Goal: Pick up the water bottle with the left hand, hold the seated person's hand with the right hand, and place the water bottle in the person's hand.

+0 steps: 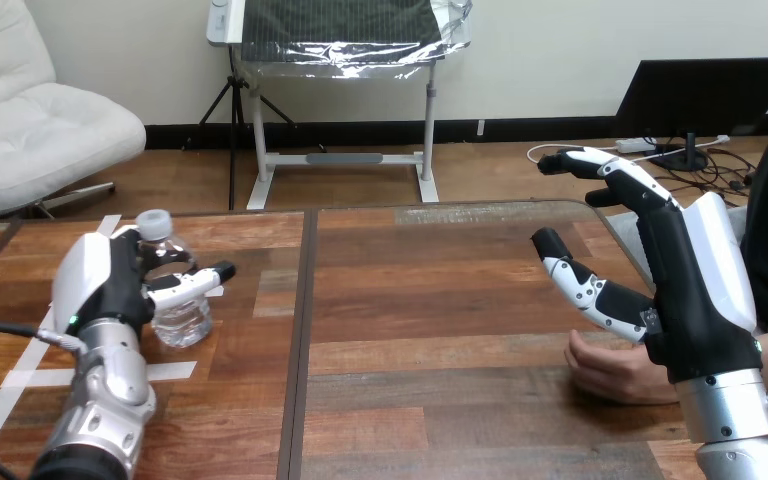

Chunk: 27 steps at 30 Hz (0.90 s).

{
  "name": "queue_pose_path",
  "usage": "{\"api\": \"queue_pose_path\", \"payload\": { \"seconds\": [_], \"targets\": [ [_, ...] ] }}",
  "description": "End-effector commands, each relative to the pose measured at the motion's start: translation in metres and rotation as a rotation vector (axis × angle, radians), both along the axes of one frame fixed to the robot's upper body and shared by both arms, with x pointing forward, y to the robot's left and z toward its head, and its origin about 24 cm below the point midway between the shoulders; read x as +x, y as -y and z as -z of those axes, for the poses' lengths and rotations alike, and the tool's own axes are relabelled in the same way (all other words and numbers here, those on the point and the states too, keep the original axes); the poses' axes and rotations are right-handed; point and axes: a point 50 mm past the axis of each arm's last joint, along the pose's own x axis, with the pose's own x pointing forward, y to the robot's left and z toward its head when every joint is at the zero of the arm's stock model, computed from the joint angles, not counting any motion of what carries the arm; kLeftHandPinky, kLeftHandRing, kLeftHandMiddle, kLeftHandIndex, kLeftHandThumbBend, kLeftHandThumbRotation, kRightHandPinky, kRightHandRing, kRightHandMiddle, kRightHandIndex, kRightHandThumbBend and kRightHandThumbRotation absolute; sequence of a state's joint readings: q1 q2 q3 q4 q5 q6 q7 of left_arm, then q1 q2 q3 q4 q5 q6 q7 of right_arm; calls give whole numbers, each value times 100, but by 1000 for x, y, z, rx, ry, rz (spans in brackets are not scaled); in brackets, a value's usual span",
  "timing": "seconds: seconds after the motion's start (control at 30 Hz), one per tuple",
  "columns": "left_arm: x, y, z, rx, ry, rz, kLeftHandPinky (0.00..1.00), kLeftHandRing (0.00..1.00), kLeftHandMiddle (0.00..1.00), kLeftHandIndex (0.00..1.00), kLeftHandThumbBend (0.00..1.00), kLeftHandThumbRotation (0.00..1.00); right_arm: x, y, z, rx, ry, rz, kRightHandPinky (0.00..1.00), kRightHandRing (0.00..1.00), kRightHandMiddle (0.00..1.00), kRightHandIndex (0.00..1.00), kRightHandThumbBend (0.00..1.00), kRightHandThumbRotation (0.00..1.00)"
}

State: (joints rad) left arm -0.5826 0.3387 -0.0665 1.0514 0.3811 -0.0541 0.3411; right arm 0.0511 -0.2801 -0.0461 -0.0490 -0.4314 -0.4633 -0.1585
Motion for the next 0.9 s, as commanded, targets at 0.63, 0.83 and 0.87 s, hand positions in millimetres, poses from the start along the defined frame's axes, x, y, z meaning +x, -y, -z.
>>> {"api": "queue_pose_path", "payload": {
  "seconds": [0.63,0.83,0.87],
  "targets": [
    [12,21,-17,-46,180,75,52,58,61,61,71,7,1,4,-23,-10,109,4,69,79,80,71,42,3],
    [10,22,-17,-56,204,63,45,49,52,53,66,2,1,4,-24,-13,110,7,69,79,80,71,41,2],
    [10,22,-17,-56,206,62,43,47,50,52,65,1,1,4,-24,-13,110,7,69,79,80,71,42,2]
  ]
}}
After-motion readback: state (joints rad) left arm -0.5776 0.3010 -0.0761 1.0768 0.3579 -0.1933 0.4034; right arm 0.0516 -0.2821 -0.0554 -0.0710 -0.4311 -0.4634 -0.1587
